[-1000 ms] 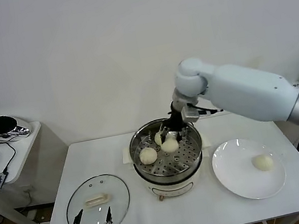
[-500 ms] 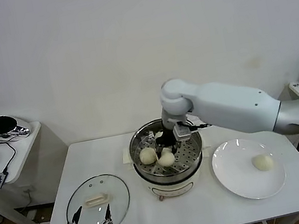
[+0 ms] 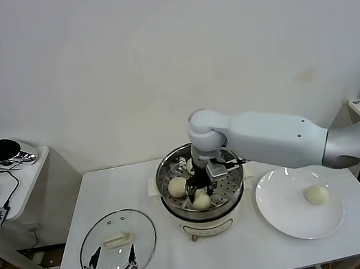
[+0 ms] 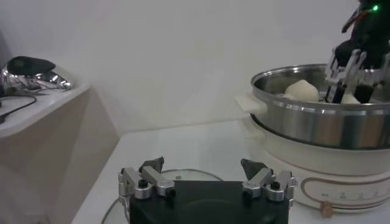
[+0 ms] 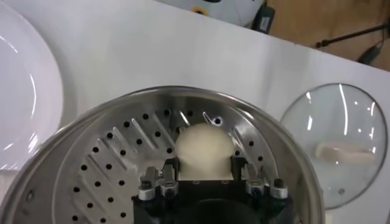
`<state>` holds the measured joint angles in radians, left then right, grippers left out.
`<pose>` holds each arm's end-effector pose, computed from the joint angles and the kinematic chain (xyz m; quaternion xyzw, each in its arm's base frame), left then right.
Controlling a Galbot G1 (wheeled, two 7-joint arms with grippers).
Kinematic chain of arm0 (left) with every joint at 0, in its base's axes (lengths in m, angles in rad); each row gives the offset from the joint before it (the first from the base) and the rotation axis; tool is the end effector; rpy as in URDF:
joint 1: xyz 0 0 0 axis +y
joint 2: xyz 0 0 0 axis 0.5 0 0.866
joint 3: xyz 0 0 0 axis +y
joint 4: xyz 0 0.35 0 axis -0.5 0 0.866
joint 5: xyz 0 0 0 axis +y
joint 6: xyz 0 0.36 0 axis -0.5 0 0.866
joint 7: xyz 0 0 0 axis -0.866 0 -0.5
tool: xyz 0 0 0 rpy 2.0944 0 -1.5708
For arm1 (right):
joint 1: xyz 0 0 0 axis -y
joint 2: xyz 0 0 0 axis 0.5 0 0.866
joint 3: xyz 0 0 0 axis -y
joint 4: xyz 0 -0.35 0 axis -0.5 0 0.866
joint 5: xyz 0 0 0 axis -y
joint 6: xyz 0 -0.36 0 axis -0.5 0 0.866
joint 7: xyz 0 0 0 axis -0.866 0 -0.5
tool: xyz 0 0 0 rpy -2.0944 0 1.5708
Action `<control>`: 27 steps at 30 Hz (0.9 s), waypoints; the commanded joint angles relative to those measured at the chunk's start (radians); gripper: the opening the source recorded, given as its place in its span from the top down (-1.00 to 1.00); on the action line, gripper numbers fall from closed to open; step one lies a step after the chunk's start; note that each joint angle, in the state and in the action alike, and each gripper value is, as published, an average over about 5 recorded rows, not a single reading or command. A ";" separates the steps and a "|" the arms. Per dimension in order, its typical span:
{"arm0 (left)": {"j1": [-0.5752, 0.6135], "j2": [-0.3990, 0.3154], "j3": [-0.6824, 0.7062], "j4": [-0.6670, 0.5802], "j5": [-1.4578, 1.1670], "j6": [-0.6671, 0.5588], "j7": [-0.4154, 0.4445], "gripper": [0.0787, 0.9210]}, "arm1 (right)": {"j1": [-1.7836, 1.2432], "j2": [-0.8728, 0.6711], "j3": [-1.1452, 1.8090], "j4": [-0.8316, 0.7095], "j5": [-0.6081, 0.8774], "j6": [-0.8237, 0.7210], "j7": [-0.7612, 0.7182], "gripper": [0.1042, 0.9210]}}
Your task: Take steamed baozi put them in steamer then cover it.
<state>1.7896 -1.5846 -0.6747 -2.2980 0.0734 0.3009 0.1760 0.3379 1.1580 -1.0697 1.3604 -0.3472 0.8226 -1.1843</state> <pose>0.1207 0.0390 -0.2617 -0.0147 -0.9845 -0.0578 0.1650 0.5201 0.1518 -0.1058 -0.6926 -0.0266 -0.7079 0.1362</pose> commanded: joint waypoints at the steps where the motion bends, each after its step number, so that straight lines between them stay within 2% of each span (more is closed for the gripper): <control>1: -0.002 0.001 0.000 0.005 0.001 0.000 0.000 -0.77 | -0.001 0.004 -0.004 -0.002 -0.033 -0.009 0.033 -0.34; 6: -0.005 -0.001 0.002 0.007 0.002 0.000 0.000 -0.77 | 0.020 -0.015 0.033 0.014 0.002 -0.095 0.021 -0.67; 11: -0.003 0.002 0.001 0.007 0.001 0.000 0.001 -0.77 | 0.089 -0.099 0.075 0.051 0.162 -0.239 -0.004 -0.75; 19: -0.009 0.005 0.006 0.016 0.000 -0.001 0.005 -0.77 | 0.259 -0.311 0.072 0.040 0.434 -0.729 -0.070 -0.76; 24: -0.018 0.008 0.011 0.019 -0.002 0.001 0.008 -0.77 | 0.250 -0.457 0.085 0.063 0.476 -1.075 -0.154 -0.76; 27: -0.021 0.011 0.015 0.024 -0.003 0.002 0.009 -0.77 | 0.196 -0.528 0.121 0.063 0.477 -1.206 -0.171 -0.76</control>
<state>1.7725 -1.5765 -0.6629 -2.2786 0.0704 0.3015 0.1835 0.5193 0.8376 -0.9853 1.4091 -0.0015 0.0980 -1.2821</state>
